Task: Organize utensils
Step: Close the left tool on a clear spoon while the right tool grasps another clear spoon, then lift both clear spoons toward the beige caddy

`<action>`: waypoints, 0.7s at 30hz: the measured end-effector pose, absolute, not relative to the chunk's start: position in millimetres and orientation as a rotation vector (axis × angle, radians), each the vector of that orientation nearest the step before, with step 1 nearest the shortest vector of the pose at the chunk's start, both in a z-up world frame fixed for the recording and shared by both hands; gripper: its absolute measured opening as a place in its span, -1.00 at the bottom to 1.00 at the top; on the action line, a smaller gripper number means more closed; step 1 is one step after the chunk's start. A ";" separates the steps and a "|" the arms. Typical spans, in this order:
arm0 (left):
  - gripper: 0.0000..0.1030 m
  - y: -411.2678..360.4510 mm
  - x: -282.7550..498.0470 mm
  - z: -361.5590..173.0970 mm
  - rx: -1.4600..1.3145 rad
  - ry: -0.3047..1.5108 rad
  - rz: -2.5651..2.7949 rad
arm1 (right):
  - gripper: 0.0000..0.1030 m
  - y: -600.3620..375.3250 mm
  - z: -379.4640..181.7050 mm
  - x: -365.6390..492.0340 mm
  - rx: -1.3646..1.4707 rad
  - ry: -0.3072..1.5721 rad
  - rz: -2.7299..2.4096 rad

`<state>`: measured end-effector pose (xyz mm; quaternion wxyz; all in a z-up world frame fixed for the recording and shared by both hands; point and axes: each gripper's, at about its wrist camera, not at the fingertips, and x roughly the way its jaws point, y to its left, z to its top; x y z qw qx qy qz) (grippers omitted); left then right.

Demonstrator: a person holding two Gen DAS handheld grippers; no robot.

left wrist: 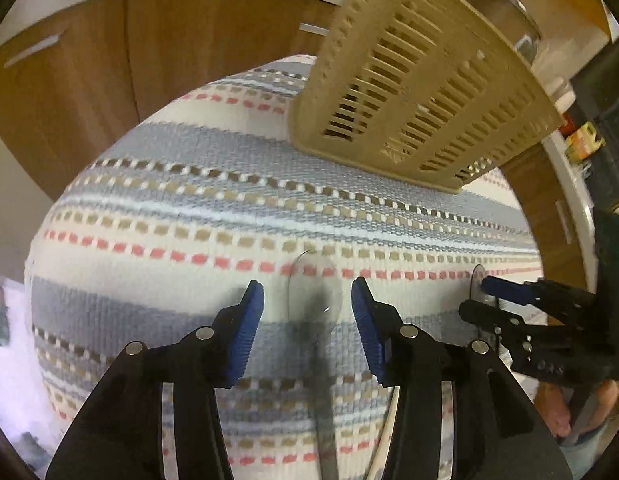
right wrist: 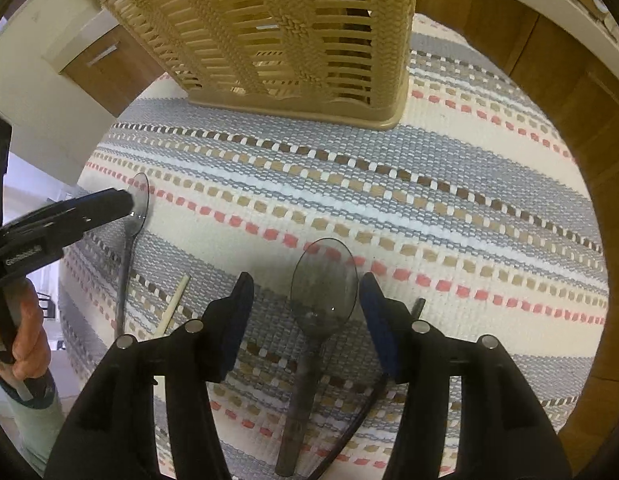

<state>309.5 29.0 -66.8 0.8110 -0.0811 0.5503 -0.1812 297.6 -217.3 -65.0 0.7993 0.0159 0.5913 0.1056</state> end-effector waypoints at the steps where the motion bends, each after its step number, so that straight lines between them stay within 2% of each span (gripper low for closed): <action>1: -0.15 22.8 310.9 -67.4 -0.157 1.177 -0.381 | 0.00 -216.2 -65.8 296.0 0.027 1.266 0.214; 5: -0.15 1.1 317.5 -70.6 -0.085 1.157 -0.327 | -0.01 -201.3 -69.3 289.1 -0.027 1.243 0.176; 7: -0.16 -5.9 316.8 -70.9 -0.061 1.150 -0.330 | -0.19 -194.6 -69.4 286.0 -0.065 1.229 0.158; 8: -0.26 -9.2 315.8 -71.0 -0.051 1.146 -0.330 | -0.40 -187.8 -67.6 284.0 -0.091 1.219 0.145; 11: -0.41 -20.8 315.5 -73.0 -0.007 1.133 -0.299 | -0.41 -181.9 -67.9 280.2 -0.109 1.207 0.154; 14: -0.41 -32.3 313.9 -74.1 0.037 1.124 -0.280 | -0.41 -179.9 -68.0 277.1 -0.111 1.201 0.154; 17: -0.32 -45.5 313.9 -78.0 0.079 1.114 -0.266 | -0.42 -186.2 -68.0 275.3 -0.096 1.193 0.170; 21: -0.42 -53.4 309.7 -77.7 0.111 1.093 -0.246 | -0.42 -192.3 -57.3 267.8 -0.078 1.156 0.196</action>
